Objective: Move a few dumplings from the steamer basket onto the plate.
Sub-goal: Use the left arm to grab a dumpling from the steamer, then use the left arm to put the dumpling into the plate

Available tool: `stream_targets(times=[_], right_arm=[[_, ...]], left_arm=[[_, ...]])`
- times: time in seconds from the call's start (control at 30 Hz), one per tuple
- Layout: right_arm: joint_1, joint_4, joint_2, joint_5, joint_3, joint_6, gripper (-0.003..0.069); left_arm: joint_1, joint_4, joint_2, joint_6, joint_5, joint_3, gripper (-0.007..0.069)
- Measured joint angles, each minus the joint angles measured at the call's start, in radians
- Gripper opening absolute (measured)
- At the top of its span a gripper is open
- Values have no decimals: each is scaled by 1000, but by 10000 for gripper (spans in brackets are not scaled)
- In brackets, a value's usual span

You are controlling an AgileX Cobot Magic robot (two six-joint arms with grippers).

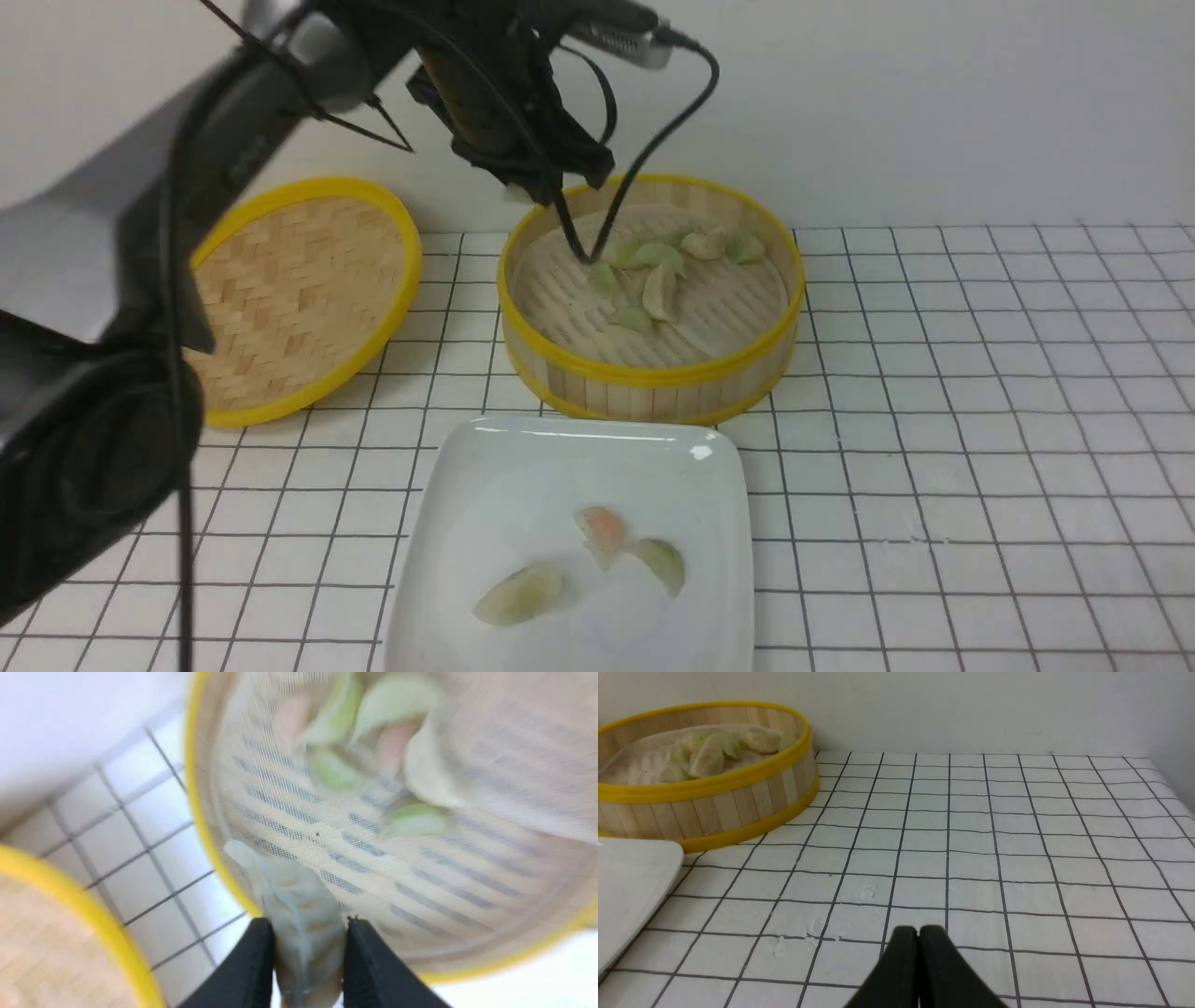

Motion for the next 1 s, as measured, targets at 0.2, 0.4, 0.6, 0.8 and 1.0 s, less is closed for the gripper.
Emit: stream_targets(times=[0.2, 0.4, 0.6, 0.8, 1.0], right_arm=[[0, 0, 0, 0, 0, 0, -10], [0, 0, 0, 0, 0, 0, -10], [0, 0, 0, 0, 0, 0, -10], [0, 0, 0, 0, 0, 0, -10], [0, 0, 0, 0, 0, -1, -10]], left_arm=[[0, -119, -249, -19, 4, 402, 166], [-23, -148, -300, -19, 3, 679, 166], [-81, -122, -195, -20, -150, 759, 360], [-93, -109, -153, -34, -184, 748, 547], [-93, -104, -295, -79, -119, 711, 204]])
